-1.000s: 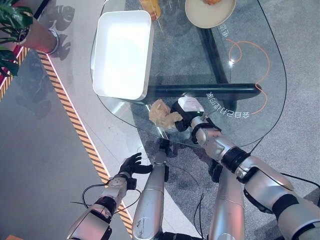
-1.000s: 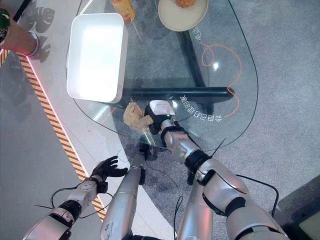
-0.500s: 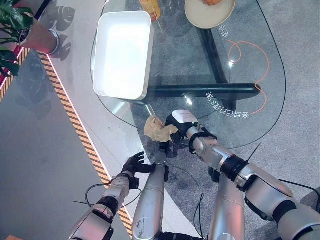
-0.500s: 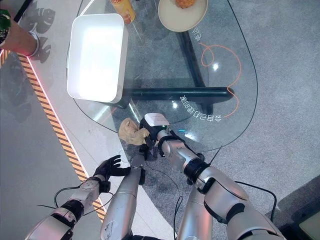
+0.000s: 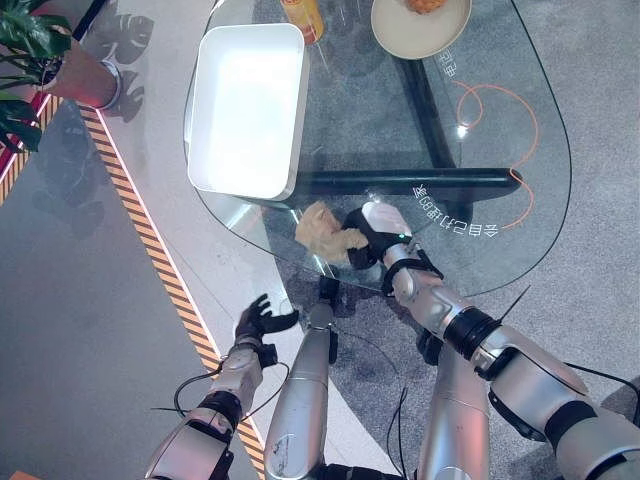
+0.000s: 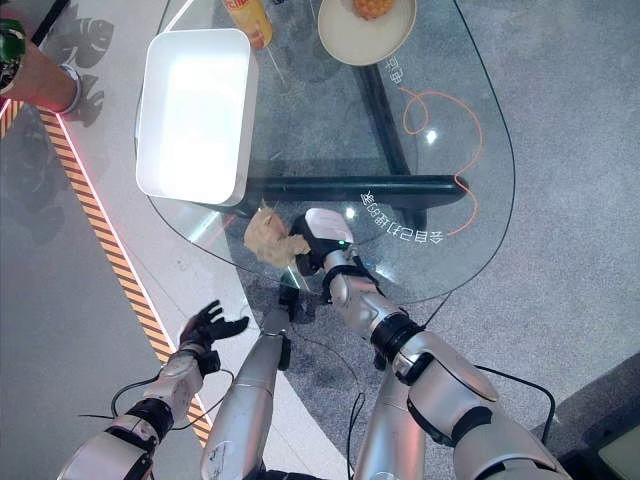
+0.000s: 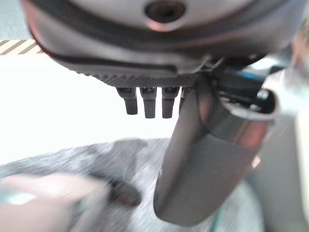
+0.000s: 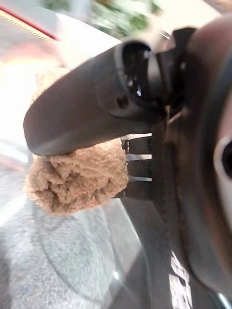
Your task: Wipe the table with a cloth and put it in the basket.
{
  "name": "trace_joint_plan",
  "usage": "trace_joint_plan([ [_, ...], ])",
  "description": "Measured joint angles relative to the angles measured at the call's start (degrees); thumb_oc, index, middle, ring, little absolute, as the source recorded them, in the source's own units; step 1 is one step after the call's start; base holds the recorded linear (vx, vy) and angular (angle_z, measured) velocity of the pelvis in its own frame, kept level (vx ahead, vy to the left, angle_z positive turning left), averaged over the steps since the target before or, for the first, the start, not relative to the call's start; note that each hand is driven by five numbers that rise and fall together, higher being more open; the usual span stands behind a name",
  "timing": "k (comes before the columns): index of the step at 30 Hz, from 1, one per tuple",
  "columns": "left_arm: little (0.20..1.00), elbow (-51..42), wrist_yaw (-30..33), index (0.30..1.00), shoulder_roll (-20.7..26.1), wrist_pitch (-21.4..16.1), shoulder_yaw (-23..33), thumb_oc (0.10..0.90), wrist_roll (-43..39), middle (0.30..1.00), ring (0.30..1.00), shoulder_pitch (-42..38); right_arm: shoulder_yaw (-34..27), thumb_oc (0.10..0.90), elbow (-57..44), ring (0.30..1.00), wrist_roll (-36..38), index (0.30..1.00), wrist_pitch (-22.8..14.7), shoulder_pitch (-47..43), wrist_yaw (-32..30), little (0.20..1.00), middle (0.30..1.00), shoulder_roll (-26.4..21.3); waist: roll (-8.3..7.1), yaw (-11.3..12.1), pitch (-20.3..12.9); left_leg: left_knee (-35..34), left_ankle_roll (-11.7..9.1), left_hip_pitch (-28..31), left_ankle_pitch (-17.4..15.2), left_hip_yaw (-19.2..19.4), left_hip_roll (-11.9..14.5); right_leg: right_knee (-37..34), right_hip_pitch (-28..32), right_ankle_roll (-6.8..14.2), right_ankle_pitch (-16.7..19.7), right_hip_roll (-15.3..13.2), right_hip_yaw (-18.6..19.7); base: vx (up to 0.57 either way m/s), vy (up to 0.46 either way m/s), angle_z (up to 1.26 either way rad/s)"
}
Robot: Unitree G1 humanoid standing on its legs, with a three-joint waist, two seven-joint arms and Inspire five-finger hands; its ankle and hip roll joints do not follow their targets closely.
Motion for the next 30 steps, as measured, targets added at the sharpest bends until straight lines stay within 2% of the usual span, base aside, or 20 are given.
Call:
trace_joint_plan([
  [3, 0.900, -0.7, 6.8, 0.900, -0.1, -3.0, 3.3, 0.800, -2.1, 0.900, 0.900, -1.2, -3.5, 0.100, 0.3, 0.300, 3.3, 0.300, 0.0, 0.0, -4.8, 0.200, 0.300, -0.4, -0.02, -0.1, 0.0, 0.1, -0.3, -0.1, -0.2, 0.0, 0.0, -0.3, 0.1, -0.1, 0.0, 0.0, 0.0, 0.00, 0.000, 0.00],
  [6, 0.900, -3.8, 13.0, 0.900, 0.0, -7.6, 7.0, 0.800, -2.3, 0.900, 0.900, -1.2, -5.1, 0.100, -0.1, 0.300, 6.0, 0.300, 0.0, 0.6, -8.4, 0.200, 0.300, -1.1, -0.12, -0.1, 0.1, 0.4, -0.1, -0.4, -0.2, 0.0, 0.0, -0.5, 0.1, 0.1, 0.1, 0.0, -0.1, 0.00, 0.000, 0.00],
  [10, 0.900, -8.6, 20.6, 0.900, 0.6, -13.3, 7.7, 0.800, -1.9, 0.900, 0.900, -2.6, -8.1, 0.100, -4.4, 0.300, 7.0, 0.300, 0.0, 4.5, -12.4, 0.200, 0.300, -2.3, -0.37, -0.2, 0.2, 1.3, -0.4, -1.5, -0.1, -0.2, -0.1, -1.3, 0.0, 0.5, 0.4, 0.1, -0.4, 0.00, 0.000, 0.00],
  [13, 0.900, -11.6, 23.6, 0.900, 1.7, -14.6, 7.7, 0.800, -1.3, 0.900, 0.900, -3.7, -9.5, 0.100, -7.4, 0.300, 7.1, 0.300, -0.1, 7.2, -13.1, 0.200, 0.300, -3.0, -0.73, -0.4, 0.5, 1.4, -0.4, -1.9, -0.2, -0.2, -0.1, -1.6, -0.1, 0.7, 0.5, 0.1, -0.6, 0.00, -0.010, 0.00],
  [17, 0.900, -15.0, 28.1, 0.900, 4.6, -16.2, 8.7, 0.800, 1.7, 0.900, 0.900, -5.0, -11.2, 0.100, -12.4, 0.300, 7.5, 0.300, -0.4, 10.9, -14.1, 0.200, 0.300, -3.4, -1.23, -2.0, 0.8, 1.3, -0.4, -2.2, -0.3, -0.4, -0.1, -2.1, -0.1, 0.8, 0.6, 0.1, -0.7, 0.00, 0.000, 0.00],
  [23, 0.900, -20.4, 27.5, 0.900, 6.1, -20.0, 9.6, 0.800, 1.7, 0.900, 0.900, -6.4, -12.5, 0.100, -16.5, 0.300, 8.0, 0.300, -0.8, 11.8, -14.1, 0.200, 0.300, -3.9, -1.40, -3.2, 0.8, 1.4, -0.4, -2.1, -0.3, -0.3, -0.1, -2.2, 0.0, 1.0, 0.7, 0.1, -0.6, 0.00, 0.000, 0.00],
  [27, 0.900, -28.1, 22.5, 0.900, 5.9, -22.3, 9.3, 0.800, 1.7, 0.900, 0.900, -5.2, -14.5, 0.100, -21.7, 0.300, 7.9, 0.300, -1.6, 12.8, -14.1, 0.200, 0.300, -3.9, -1.89, -3.1, 0.9, 1.7, -0.3, -2.1, -0.4, -0.2, -0.1, -2.2, 0.0, 1.0, 0.8, 0.1, -0.4, 0.00, -0.001, -0.01],
  [30, 0.900, -32.2, 19.4, 0.900, 5.1, -22.3, 9.3, 0.800, 1.6, 0.900, 0.900, -4.4, -15.5, 0.100, -23.9, 0.300, 7.5, 0.300, -2.1, 12.9, -14.1, 0.200, 0.300, -3.3, -2.06, -3.0, 1.0, 2.3, -0.2, -2.1, -0.7, 0.1, -0.1, -2.2, 0.1, 1.1, 0.9, 0.2, -0.1, 0.00, -0.002, -0.04],
])
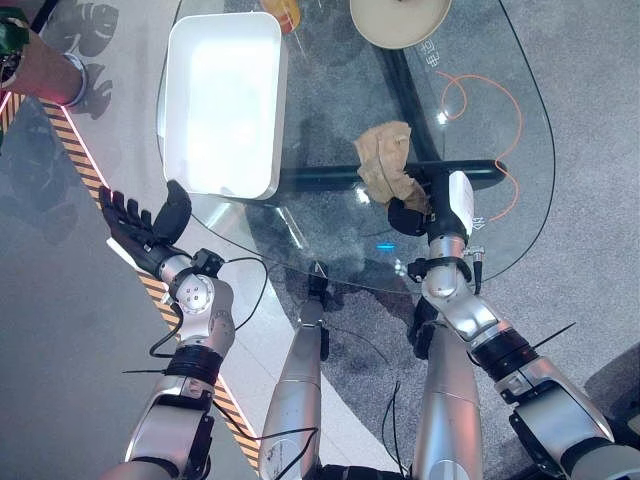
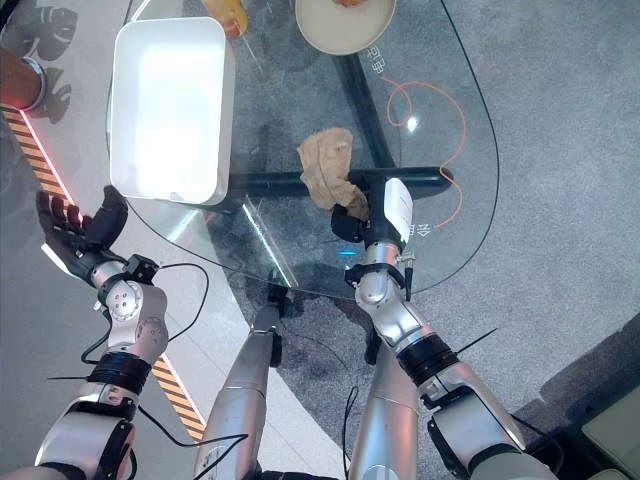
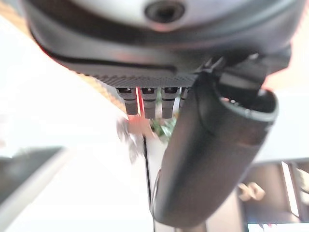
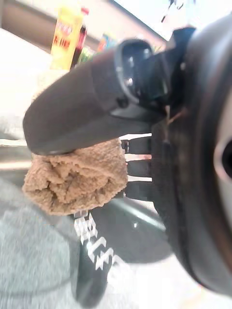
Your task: Wipe the table with a cloth and put it in the basket.
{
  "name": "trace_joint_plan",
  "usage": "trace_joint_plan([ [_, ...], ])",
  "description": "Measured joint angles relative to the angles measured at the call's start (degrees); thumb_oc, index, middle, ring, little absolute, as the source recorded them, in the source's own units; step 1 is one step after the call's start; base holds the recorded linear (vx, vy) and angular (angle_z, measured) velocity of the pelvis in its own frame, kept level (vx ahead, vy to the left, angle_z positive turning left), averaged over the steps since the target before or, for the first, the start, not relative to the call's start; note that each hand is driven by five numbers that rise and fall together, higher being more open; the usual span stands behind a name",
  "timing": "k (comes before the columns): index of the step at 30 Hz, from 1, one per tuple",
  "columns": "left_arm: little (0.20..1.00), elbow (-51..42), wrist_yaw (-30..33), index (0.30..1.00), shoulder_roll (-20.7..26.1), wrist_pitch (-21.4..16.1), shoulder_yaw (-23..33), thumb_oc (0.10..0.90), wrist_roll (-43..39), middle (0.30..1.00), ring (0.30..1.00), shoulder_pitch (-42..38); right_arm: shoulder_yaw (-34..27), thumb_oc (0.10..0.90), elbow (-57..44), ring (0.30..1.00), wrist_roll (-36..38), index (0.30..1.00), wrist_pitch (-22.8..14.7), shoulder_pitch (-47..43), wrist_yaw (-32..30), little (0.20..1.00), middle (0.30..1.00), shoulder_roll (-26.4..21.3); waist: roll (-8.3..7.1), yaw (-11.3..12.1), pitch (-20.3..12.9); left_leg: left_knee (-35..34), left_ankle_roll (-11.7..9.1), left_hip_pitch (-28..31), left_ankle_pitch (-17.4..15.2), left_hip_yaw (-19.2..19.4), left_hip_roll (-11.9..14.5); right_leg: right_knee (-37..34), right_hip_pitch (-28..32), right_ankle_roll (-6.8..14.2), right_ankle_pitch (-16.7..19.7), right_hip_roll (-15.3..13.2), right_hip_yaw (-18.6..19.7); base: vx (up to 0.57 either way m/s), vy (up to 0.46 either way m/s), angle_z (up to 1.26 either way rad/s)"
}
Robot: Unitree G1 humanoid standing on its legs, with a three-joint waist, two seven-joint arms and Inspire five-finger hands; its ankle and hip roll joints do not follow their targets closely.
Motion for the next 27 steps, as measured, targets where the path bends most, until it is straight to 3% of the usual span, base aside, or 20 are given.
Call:
trace_joint_plan([
  [5, 0.900, -6.1, -8.6, 0.900, -2.1, 0.4, -0.7, 0.800, -0.2, 0.900, 0.900, 0.6, -1.4, 0.100, -3.2, 0.300, -2.4, 0.300, -1.0, 0.0, 0.4, 0.200, 0.300, 0.9, -0.07, -0.1, 0.0, 0.1, 0.3, 0.0, -0.2, 0.1, 0.0, -0.1, 0.0, 0.0, 0.2, 0.0, 0.1, 0.00, 0.000, 0.00],
  [9, 0.900, -9.7, -11.7, 0.900, -3.1, 1.1, -0.8, 0.800, -0.2, 0.900, 0.900, 1.3, -2.5, 0.100, -4.7, 0.300, -3.4, 0.300, -2.1, 0.8, 1.4, 0.200, 0.300, 1.0, -0.08, -0.1, 0.0, 0.1, 0.4, 0.1, -0.3, 0.1, 0.0, -0.2, 0.0, 0.1, 0.2, 0.1, 0.2, 0.00, 0.000, 0.00],
  [20, 0.900, -11.6, -18.6, 0.900, -3.1, 8.5, -4.0, 0.800, -3.7, 0.900, 0.900, 1.0, -3.8, 0.100, -7.1, 0.300, -3.9, 0.300, -3.4, 1.7, 3.6, 0.200, 0.300, 0.9, -0.12, -0.4, 0.0, 0.1, 0.6, 0.0, -0.4, 0.3, 0.0, -0.6, 0.1, 0.2, 0.3, 0.1, 0.3, 0.00, 0.000, 0.00],
  [27, 0.900, -13.0, -23.6, 0.900, -3.1, 15.5, -5.4, 0.800, -12.8, 0.900, 0.900, -0.3, -3.7, 0.100, -10.5, 0.300, -4.6, 0.300, -4.2, 1.8, 5.0, 0.200, 0.300, 1.0, -0.15, -1.1, 0.0, 0.3, 0.6, 0.1, -0.4, 0.3, -0.1, -0.9, 0.4, 0.4, 0.4, 0.1, 0.3, 0.00, 0.000, 0.00],
])
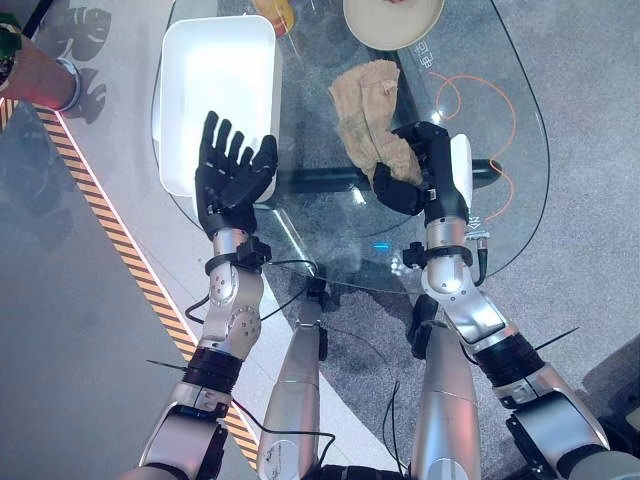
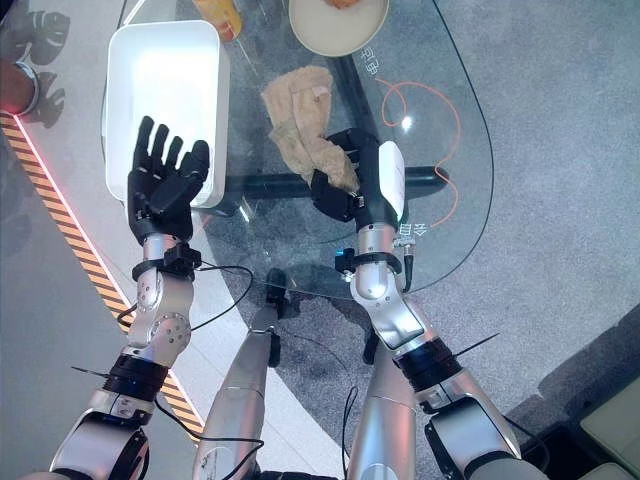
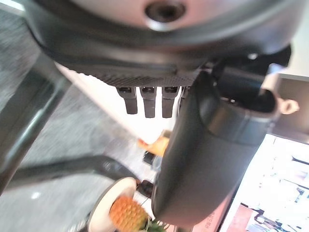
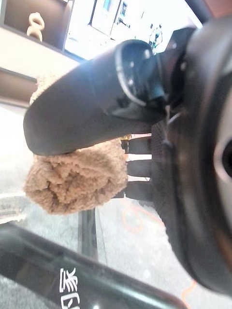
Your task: Wipe the table with a cloth and put it in the basket.
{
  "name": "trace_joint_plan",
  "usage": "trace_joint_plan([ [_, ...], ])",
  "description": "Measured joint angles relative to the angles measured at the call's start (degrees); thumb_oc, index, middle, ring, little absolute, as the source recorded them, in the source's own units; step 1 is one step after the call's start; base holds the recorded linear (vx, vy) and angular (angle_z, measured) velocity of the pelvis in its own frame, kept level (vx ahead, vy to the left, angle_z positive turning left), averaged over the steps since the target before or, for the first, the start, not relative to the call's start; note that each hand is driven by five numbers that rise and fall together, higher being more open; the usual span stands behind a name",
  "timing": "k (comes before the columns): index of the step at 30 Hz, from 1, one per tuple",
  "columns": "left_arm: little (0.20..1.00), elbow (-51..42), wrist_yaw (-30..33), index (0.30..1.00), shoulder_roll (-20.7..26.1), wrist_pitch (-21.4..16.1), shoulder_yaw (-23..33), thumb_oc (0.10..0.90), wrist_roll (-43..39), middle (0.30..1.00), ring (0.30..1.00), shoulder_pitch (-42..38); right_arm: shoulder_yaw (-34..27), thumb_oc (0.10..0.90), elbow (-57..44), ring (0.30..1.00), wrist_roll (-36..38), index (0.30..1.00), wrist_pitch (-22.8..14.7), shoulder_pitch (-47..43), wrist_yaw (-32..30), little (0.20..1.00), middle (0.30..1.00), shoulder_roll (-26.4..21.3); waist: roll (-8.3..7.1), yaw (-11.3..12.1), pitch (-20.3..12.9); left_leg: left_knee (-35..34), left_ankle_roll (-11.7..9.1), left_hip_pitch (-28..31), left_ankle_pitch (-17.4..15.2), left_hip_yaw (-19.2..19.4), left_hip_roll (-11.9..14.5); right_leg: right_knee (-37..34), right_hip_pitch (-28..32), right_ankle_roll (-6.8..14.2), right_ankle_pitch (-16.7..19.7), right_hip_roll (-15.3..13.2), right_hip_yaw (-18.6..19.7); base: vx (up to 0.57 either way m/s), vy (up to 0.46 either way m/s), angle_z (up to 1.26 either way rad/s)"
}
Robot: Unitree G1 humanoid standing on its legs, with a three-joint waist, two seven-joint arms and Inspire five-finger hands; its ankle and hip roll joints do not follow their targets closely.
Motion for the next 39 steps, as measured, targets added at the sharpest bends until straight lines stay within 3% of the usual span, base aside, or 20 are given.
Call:
trace_joint_plan([
  [6, 0.900, -0.1, -4.3, 0.900, 0.0, 3.7, -2.3, 0.800, -8.1, 0.900, 0.900, -0.7, 0.1, 0.100, -0.3, 0.300, 0.0, 0.300, -0.9, 0.0, 0.4, 0.200, 0.300, 0.0, -0.01, -1.1, 0.0, 0.2, 0.3, 0.0, -0.2, 0.0, 0.0, 0.0, 0.0, 0.0, 0.1, 0.0, 0.0, 0.00, 0.000, 0.00],
  [20, 0.900, -0.2, -13.7, 0.900, -0.8, 7.3, -3.9, 0.800, -21.9, 0.900, 0.900, -5.0, 1.5, 0.100, -0.3, 0.300, 0.0, 0.300, -0.9, 0.0, 2.9, 0.200, 0.300, 0.0, -0.03, -2.1, 0.0, 0.5, 0.4, 0.0, -0.3, 0.4, 0.0, -0.1, 0.0, 0.1, 0.2, 0.0, 0.4, 0.00, 0.000, 0.00],
  [39, 0.900, -1.8, -16.9, 0.900, -1.6, 10.1, -3.5, 0.800, -22.4, 0.900, 0.900, -5.2, 3.0, 0.100, -0.3, 0.300, 0.1, 0.300, -0.9, 0.0, 5.4, 0.200, 0.300, 0.1, -0.24, -2.2, 0.1, 0.6, 0.7, -0.1, -0.5, 0.4, 0.0, -0.1, 0.0, 0.1, 0.2, 0.1, 0.5, 0.00, 0.000, 0.00],
])
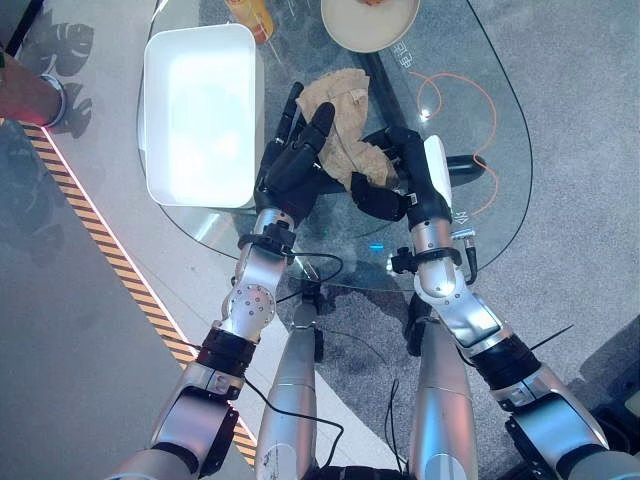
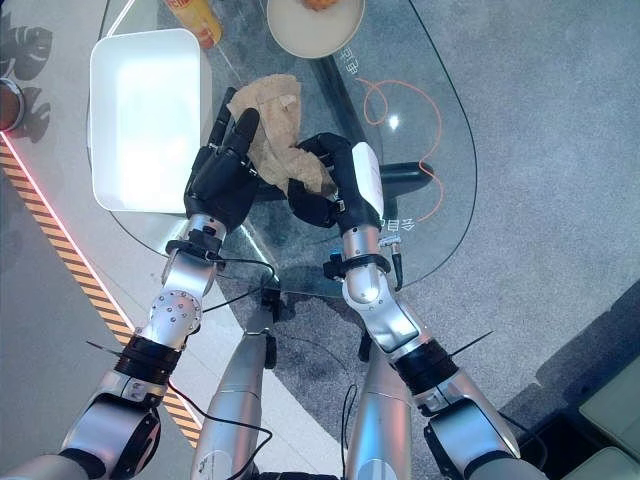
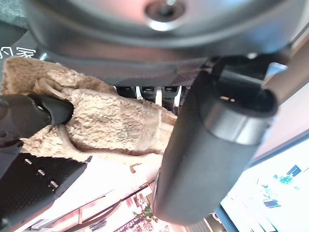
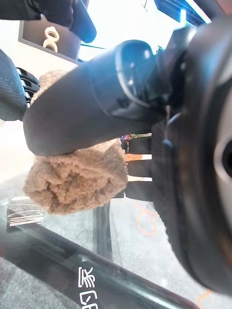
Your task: Wipe the table with a cloth and put it in the basket.
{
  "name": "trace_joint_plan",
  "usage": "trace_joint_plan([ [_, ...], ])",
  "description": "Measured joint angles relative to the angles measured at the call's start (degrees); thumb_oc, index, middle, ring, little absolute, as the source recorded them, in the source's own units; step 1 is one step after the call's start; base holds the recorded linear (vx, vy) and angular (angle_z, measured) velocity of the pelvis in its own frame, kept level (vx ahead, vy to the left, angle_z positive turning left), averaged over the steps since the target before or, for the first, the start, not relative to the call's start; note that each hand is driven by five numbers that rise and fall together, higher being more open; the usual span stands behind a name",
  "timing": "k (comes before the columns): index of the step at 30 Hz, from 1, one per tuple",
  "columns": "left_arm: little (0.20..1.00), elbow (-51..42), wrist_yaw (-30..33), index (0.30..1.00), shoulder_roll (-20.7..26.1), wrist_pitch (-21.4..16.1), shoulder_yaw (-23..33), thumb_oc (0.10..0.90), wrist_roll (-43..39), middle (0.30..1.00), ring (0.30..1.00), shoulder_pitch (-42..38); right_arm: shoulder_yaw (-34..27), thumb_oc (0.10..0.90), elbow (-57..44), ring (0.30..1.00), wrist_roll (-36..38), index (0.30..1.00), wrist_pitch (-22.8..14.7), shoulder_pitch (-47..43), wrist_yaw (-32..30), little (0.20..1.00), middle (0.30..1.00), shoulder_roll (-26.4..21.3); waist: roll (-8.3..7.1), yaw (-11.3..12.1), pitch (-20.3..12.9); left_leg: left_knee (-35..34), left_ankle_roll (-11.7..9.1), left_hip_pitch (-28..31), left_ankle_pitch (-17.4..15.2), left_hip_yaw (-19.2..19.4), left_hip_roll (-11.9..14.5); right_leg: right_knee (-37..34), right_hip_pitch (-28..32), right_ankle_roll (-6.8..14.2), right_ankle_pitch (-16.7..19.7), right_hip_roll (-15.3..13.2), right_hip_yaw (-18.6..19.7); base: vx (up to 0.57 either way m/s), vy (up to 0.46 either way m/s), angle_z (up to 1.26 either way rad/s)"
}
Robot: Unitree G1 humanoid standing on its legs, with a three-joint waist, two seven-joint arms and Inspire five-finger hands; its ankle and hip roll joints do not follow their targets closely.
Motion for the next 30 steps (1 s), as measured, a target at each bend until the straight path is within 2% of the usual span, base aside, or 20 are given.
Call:
trace_joint_plan([
  [5, 0.900, 0.0, 0.0, 0.900, 0.1, 0.0, 0.0, 0.800, 0.0, 0.900, 0.900, 0.0, 0.0, 0.100, 0.0, 0.300, 0.0, 0.300, 0.0, 0.0, 0.0, 0.200, 0.300, 0.0, -0.02, 0.0, 0.0, 0.0, 0.1, 0.0, -0.1, 0.0, 0.0, 0.0, 0.0, 0.0, 0.0, 0.0, 0.0, 0.00, 0.000, 0.00],
  [6, 0.801, 0.0, 0.0, 0.815, 0.2, 0.0, -0.1, 0.701, 0.0, 0.815, 0.815, 0.0, 0.0, 0.100, 0.0, 0.300, 0.0, 0.300, 0.0, 0.0, 0.0, 0.200, 0.300, 0.0, -0.02, 0.0, 0.0, 0.1, 0.1, 0.0, -0.1, 0.0, 0.0, 0.0, 0.0, 0.0, 0.0, 0.0, 0.0, 0.00, 0.000, 0.00],
  [7, 0.200, 0.0, 0.0, 0.300, 0.3, 0.0, -0.1, 0.100, 0.1, 0.300, 0.300, 0.0, 0.0, 0.100, 0.0, 0.300, 0.0, 0.300, 0.0, 0.0, 0.0, 0.200, 0.300, 0.0, -0.03, 0.0, 0.0, 0.1, 0.1, 0.0, -0.1, 0.0, 0.0, 0.0, 0.0, 0.0, 0.0, 0.0, 0.0, 0.00, 0.000, 0.00],
  [13, 0.200, 0.0, 0.0, 0.300, 1.3, -0.2, 0.3, 0.100, 0.3, 0.300, 0.300, 0.0, 0.5, 0.100, -2.0, 0.300, 0.0, 0.300, 0.0, 0.0, 0.5, 0.200, 0.300, 0.0, -0.25, -0.2, 0.0, 0.2, 0.1, -0.5, -0.1, 0.0, 0.0, 0.1, -0.5, 0.0, 0.0, 0.0, 0.0, 0.00, 0.000, 0.00],
  [20, 0.200, 0.1, 0.3, 0.300, 2.6, -0.5, 2.2, 0.100, 0.8, 0.300, 0.300, 0.0, 4.0, 0.100, -5.0, 0.300, 0.0, 0.300, -0.1, 0.0, 1.3, 0.200, 0.300, 0.1, -0.75, 0.0, 0.0, 0.8, 0.0, -0.8, 0.0, -0.1, -0.1, 0.2, -0.6, 0.0, 0.0, 0.0, 0.1, 0.00, 0.000, 0.00],
  [30, 0.200, 0.0, 0.3, 0.300, 3.1, -0.5, 2.2, 0.100, 0.8, 0.300, 0.300, 0.0, 4.0, 0.100, -5.0, 0.300, 0.0, 0.300, -0.1, 0.0, 1.5, 0.200, 0.300, 0.6, -0.77, -0.3, 0.0, 1.2, 0.5, -0.8, -0.3, -0.1, -0.1, 0.4, -0.6, 0.0, 0.1, 0.0, 0.2, 0.00, 0.000, 0.00],
])
